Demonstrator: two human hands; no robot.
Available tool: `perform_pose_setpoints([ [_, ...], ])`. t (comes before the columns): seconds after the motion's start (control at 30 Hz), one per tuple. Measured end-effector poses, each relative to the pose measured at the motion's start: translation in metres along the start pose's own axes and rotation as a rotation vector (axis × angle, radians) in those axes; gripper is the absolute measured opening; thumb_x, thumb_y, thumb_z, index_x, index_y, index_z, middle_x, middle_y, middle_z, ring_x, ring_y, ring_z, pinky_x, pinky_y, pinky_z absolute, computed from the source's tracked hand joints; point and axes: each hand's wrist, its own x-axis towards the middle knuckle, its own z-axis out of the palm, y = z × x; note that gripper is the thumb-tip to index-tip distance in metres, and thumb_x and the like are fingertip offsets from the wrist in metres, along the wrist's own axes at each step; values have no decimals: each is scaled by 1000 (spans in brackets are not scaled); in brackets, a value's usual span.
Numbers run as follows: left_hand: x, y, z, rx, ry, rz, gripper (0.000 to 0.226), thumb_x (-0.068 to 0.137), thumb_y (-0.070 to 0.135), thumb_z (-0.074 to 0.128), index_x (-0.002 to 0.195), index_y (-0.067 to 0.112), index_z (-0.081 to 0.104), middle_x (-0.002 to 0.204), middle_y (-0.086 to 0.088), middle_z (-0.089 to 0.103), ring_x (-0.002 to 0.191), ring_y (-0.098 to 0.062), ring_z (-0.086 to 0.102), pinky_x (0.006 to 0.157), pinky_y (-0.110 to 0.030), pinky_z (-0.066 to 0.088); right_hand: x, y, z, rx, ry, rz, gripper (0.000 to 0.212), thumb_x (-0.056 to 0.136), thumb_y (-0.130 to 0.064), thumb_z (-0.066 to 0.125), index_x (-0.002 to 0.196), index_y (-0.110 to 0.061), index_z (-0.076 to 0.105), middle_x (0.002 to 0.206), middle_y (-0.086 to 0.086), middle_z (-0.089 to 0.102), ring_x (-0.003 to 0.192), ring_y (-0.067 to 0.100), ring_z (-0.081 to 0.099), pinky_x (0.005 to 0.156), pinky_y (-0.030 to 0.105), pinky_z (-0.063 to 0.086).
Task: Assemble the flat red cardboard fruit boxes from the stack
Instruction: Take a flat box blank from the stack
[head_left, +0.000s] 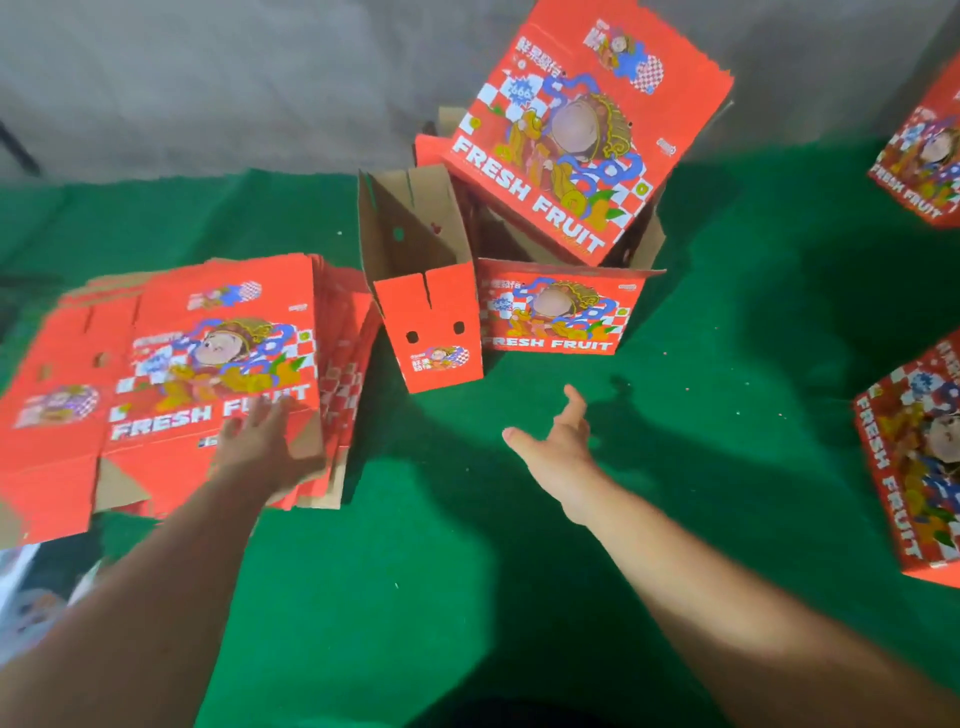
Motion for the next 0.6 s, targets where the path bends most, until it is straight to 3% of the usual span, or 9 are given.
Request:
perform_pose_setpoints([
  [0.1, -12, 8, 13, -30, 109, -34, 110, 82, 70, 71, 165, 26, 13, 174, -7, 8, 157, -35, 15, 127, -45, 19, -3, -12, 20, -13, -80, -33, 103, 91, -35, 74, 160, -39, -1, 168, 3, 13, 147, 23, 34, 120, 47, 31],
  [0.2, -24, 24, 20, -34, 97, -35, 123, 73, 82, 68, 164, 33, 3, 173, 0, 0, 154, -39, 14, 125, -49, 23, -6, -21, 34, -34, -116, -53, 103, 90, -36, 74, 160, -41, -2, 168, 1, 11, 145, 21, 36, 117, 46, 34],
  [0.3, -32, 39, 28, 27, 88, -13, 132, 68, 83, 71, 163, 34, -6, 172, 2, -6, 154, -38, 14, 123, -50, 24, -6, -30, 39, -54, -139, -71, 101, 90, -39, 72, 159, -44, -2, 166, -3, 12, 130, 20, 46, 107, 42, 40],
  [0.37, -33, 40, 28, 25, 99, 0, 118, 76, 78, 70, 163, 35, 1, 172, 2, 0, 153, -39, 16, 122, -52, 28, -8, -38, 42, -62, -161, -68, 100, 89, -42, 72, 157, -47, -1, 165, -5, 14, 113, 18, 55, 104, 43, 47],
  [0.5, -41, 34, 30, 34, 256, 165, 63, 103, 59, 39, 156, 26, 30, 167, 3, 29, 150, -39, 29, 120, -55, 29, -15, -47, 49, -73, -204, -69, 100, 87, -44, 73, 157, -47, 1, 164, -5, 15, 130, 25, 48, 109, 55, 49],
  [0.6, -47, 40, 23, -85, 374, 225, 49, 111, 39, 35, 157, 25, 41, 163, 1, 42, 151, -29, 38, 122, -50, 30, -23, -53, 51, -9, -258, -61, 90, 90, -43, 72, 156, -43, 11, 157, 0, 28, 132, 25, 49, 109, 54, 48],
])
